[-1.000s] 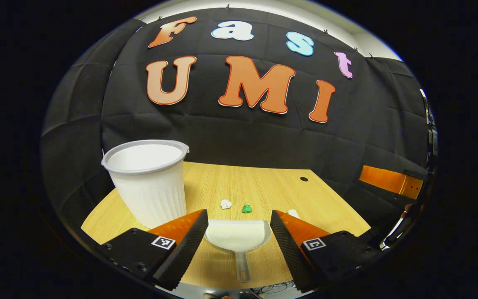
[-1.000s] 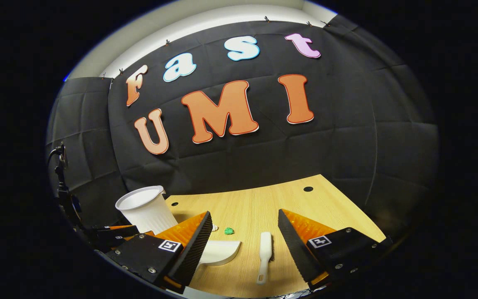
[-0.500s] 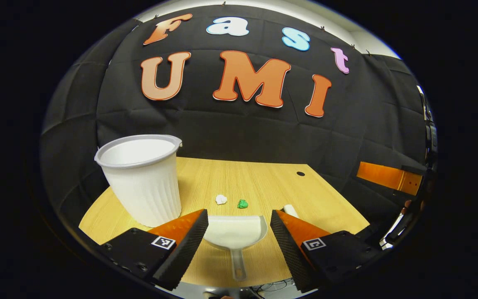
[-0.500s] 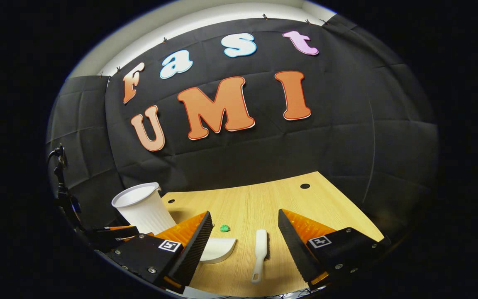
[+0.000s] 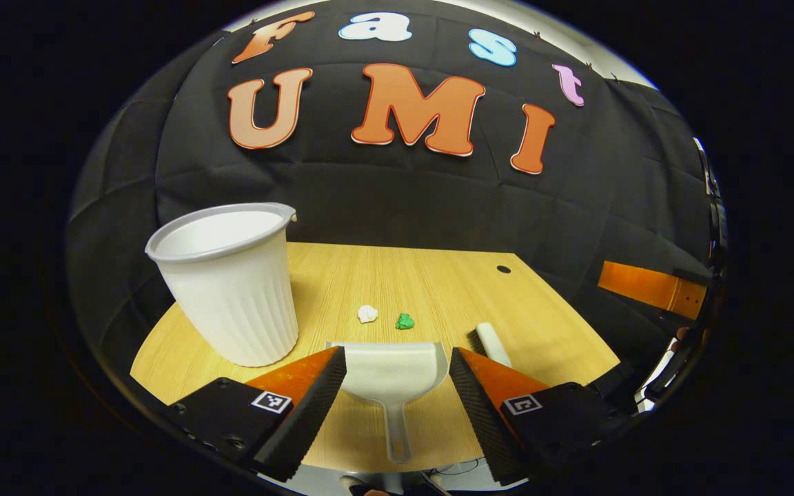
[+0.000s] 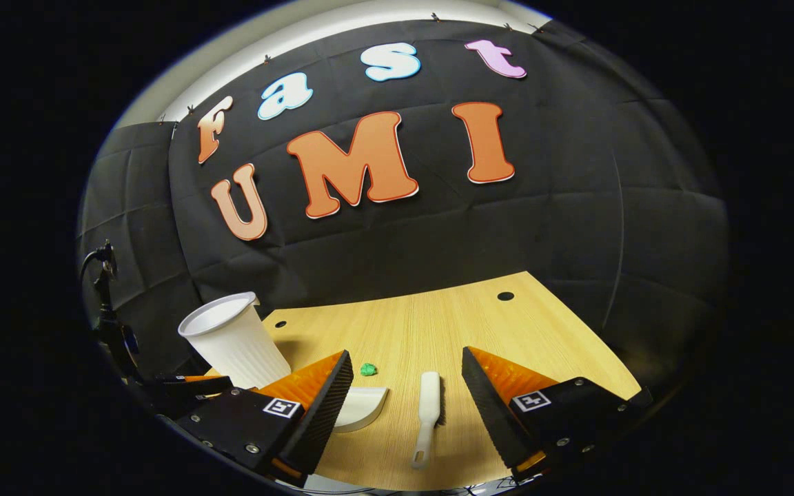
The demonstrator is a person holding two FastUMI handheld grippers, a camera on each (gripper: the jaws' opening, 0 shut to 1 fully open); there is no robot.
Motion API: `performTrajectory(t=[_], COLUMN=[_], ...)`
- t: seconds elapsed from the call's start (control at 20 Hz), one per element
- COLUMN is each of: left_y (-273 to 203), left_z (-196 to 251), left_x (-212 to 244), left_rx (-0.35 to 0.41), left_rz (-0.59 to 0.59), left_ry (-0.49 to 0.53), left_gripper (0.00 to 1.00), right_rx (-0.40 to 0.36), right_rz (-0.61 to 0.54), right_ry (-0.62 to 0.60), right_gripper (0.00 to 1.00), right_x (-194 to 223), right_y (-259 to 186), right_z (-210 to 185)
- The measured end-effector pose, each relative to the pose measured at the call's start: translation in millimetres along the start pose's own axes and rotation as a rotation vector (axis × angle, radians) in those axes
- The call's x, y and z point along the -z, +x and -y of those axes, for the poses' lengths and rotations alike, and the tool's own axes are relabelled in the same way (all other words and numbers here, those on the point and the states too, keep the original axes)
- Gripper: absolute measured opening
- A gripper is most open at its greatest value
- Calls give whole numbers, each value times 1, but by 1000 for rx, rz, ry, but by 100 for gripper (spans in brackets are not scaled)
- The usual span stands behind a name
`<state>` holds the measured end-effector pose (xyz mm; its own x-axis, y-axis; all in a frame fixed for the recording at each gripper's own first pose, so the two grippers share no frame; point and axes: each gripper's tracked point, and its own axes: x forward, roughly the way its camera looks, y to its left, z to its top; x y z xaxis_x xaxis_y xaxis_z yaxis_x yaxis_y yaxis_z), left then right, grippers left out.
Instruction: Pick up the small broom and dustpan from the desktop, sweep the trash into the dustpan with the broom, and then empty the trash into the garbage bin.
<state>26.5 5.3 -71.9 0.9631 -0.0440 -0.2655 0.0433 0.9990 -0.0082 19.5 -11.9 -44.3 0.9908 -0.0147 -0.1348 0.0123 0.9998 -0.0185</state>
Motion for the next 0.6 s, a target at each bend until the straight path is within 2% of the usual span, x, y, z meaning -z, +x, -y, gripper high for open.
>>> performTrajectory(t=[0.15, 0.3, 0.6], left_y=[18, 33, 55], left_z=[1, 3, -2], left_x=[17, 51, 85], left_rx=[15, 46, 33], left_rz=[-86, -262, -447], left_ry=[-5, -5, -12], left_gripper=[95, 96, 97], right_rx=[4, 8, 23], right_rz=[-20, -44, -77], right_ry=[5, 27, 61], right_gripper=[95, 95, 95], right_x=[7, 15, 30], right_y=[8, 16, 28], right_z=[5, 13, 28])
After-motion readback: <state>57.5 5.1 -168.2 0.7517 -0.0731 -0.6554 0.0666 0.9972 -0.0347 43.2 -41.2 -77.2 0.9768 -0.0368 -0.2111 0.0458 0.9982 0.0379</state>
